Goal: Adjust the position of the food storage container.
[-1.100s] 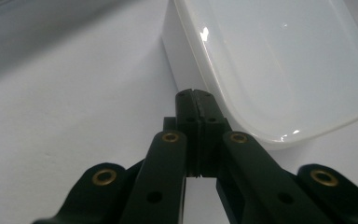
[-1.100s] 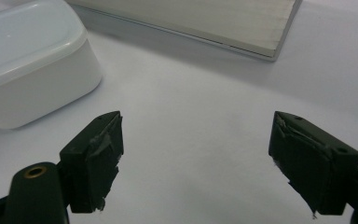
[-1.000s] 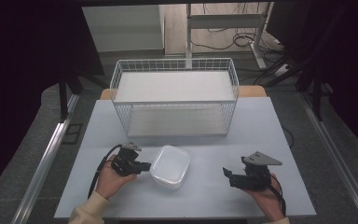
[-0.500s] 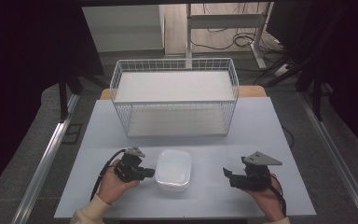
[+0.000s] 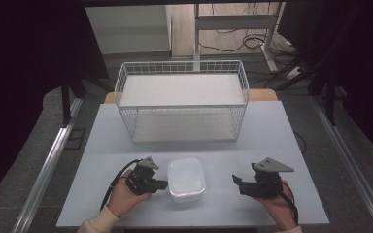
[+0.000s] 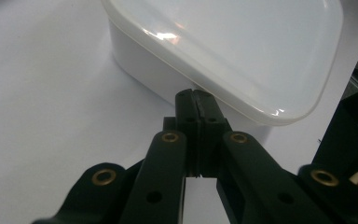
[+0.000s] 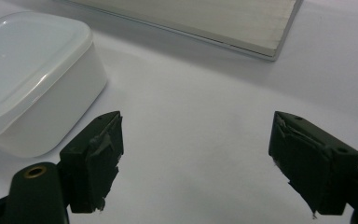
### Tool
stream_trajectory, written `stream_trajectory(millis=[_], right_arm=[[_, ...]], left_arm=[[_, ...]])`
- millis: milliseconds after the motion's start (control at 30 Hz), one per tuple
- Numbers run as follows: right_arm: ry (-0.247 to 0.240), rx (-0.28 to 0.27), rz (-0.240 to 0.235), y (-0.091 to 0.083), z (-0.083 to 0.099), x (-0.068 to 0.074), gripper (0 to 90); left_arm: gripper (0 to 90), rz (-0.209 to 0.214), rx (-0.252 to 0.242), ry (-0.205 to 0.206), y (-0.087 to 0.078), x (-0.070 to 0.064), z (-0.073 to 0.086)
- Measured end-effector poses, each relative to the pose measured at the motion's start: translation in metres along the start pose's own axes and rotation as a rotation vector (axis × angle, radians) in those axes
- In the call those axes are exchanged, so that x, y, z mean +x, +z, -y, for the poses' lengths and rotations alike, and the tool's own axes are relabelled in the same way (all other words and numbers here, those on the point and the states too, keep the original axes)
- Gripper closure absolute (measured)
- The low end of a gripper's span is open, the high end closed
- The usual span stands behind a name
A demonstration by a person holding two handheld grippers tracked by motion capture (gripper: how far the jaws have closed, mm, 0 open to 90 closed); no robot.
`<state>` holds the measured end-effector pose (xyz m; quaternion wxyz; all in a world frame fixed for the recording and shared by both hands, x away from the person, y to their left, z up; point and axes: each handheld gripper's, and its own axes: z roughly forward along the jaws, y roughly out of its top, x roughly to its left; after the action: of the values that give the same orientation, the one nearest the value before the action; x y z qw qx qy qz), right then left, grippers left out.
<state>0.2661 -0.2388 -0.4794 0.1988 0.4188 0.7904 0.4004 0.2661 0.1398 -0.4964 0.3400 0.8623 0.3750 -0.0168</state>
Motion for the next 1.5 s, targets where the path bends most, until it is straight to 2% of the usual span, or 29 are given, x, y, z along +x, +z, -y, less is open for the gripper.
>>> stream_trajectory(millis=[200, 233, 333, 533, 700, 1000, 1100, 1133, 1167, 1200, 1267, 1300, 1400, 1500], right_arm=[[0.000, 0.002, -0.001, 0.001, 0.000, 0.001, 17.8], [-0.003, 0.004, -0.001, 0.001, 0.000, 0.001, 17.8], [-0.001, 0.005, -0.002, 0.002, 0.000, 0.001, 17.8], [-0.001, 0.005, -0.001, 0.002, 0.000, 0.001, 17.8], [0.002, 0.005, -0.001, 0.002, 0.000, 0.000, 17.8], [0.004, -0.002, -0.001, 0.000, 0.000, 0.000, 17.8], [0.006, -0.008, -0.004, -0.001, -0.001, 0.000, 17.8], [0.008, -0.009, -0.005, -0.001, -0.001, 0.000, 17.7], [0.007, -0.009, -0.006, -0.001, -0.001, 0.000, 17.8], [0.007, -0.009, -0.006, -0.001, -0.001, 0.000, 17.8], [0.005, -0.012, -0.009, -0.002, -0.002, 0.001, 17.8], [0.005, -0.014, -0.010, -0.002, -0.002, 0.001, 17.8], [0.024, -0.026, -0.022, -0.003, -0.003, 0.001, 17.7], [0.064, -0.031, -0.045, -0.004, -0.005, 0.001, 18.1]], left_arm=[[89.6, -0.023, -0.012, -0.014, 0.003, 0.006, -0.003], [89.6, -0.030, -0.022, -0.034, 0.005, 0.009, -0.005], [89.6, -0.043, -0.036, -0.051, 0.007, 0.015, -0.009], [89.6, -0.055, -0.046, -0.057, 0.014, 0.020, -0.018], [89.7, -0.057, -0.052, -0.060, 0.017, 0.020, -0.021], [89.6, -0.062, -0.079, -0.057, 0.003, 0.018, -0.017], [89.2, -0.062, -0.117, -0.068, -0.012, 0.020, -0.010], [88.9, -0.062, -0.117, -0.068, -0.012, 0.020, -0.010], [88.1, -0.062, -0.141, -0.075, -0.020, 0.021, -0.006], [87.0, -0.062, -0.141, -0.075, -0.020, 0.021, -0.006], [82.1, -0.086, -0.178, -0.074, -0.032, 0.019, 0.000], [76.8, -0.092, -0.189, -0.078, -0.036, 0.018, 0.002], [53.7, -0.099, -0.203, -0.114, -0.045, 0.018, 0.003], [39.2, -0.067, -0.222, -0.163, -0.052, 0.020, 0.004]])
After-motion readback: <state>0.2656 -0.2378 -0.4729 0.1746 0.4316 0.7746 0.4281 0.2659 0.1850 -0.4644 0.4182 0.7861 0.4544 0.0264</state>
